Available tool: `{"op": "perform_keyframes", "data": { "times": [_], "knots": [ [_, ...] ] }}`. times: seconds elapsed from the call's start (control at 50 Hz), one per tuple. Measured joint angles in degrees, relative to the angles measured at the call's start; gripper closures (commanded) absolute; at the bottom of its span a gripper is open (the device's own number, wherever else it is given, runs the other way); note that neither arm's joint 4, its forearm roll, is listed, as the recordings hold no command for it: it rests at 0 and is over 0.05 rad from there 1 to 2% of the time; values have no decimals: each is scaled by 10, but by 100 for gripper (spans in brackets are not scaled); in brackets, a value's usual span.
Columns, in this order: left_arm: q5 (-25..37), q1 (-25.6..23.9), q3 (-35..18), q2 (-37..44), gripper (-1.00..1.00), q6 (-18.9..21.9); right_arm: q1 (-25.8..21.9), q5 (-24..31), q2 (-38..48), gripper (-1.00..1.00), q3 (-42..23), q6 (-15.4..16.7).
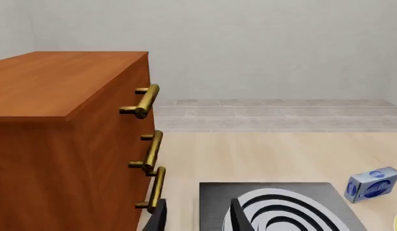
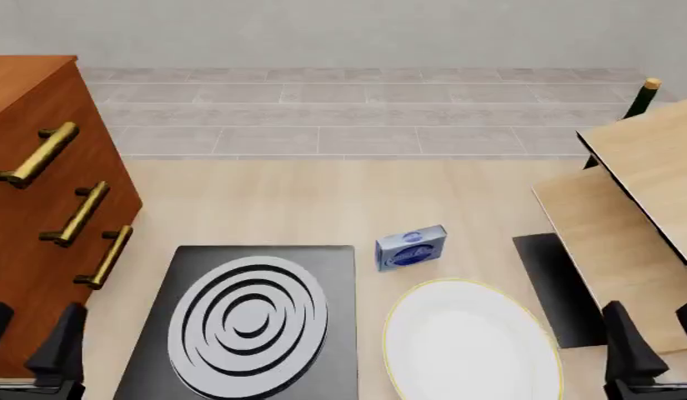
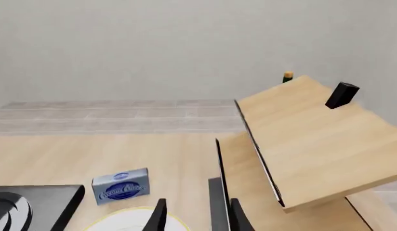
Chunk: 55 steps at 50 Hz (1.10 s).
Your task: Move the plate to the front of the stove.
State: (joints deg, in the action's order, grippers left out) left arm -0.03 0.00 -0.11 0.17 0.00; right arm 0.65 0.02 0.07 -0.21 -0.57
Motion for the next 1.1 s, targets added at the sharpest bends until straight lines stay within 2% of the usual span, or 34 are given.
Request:
{"op": "perform_keyframes", "data": {
  "times": [0.14, 0.3, 0.4, 0.52, 0.64, 0.78, 0.94, 1.02, 1.1],
  "knots": [
    [-2, 0, -1, 3, -100, 0, 2, 16, 1, -100, -18, -5],
    [-4, 0, -1, 5, -100, 0, -17, 66, 6, -100, -63, -7],
    [-4, 0, -1, 5, -100, 0, -31, 116, 29, -100, -105, -20],
    [-4, 0, -1, 5, -100, 0, -49, 206, 52, -100, -161, -47],
    [-3, 0, -1, 5, -100, 0, -61, 294, 58, -100, -198, -96],
    [-3, 0, -1, 5, -100, 0, -61, 361, 40, -100, -207, -170],
    [-3, 0, -1, 5, -100, 0, -61, 404, 19, -100, -185, -258],
    [-3, 0, -1, 5, -100, 0, -61, 412, 12, -100, -170, -291],
    [-3, 0, -1, 5, -100, 0, -58, 416, 8, -100, -159, -311]
  ]
}}
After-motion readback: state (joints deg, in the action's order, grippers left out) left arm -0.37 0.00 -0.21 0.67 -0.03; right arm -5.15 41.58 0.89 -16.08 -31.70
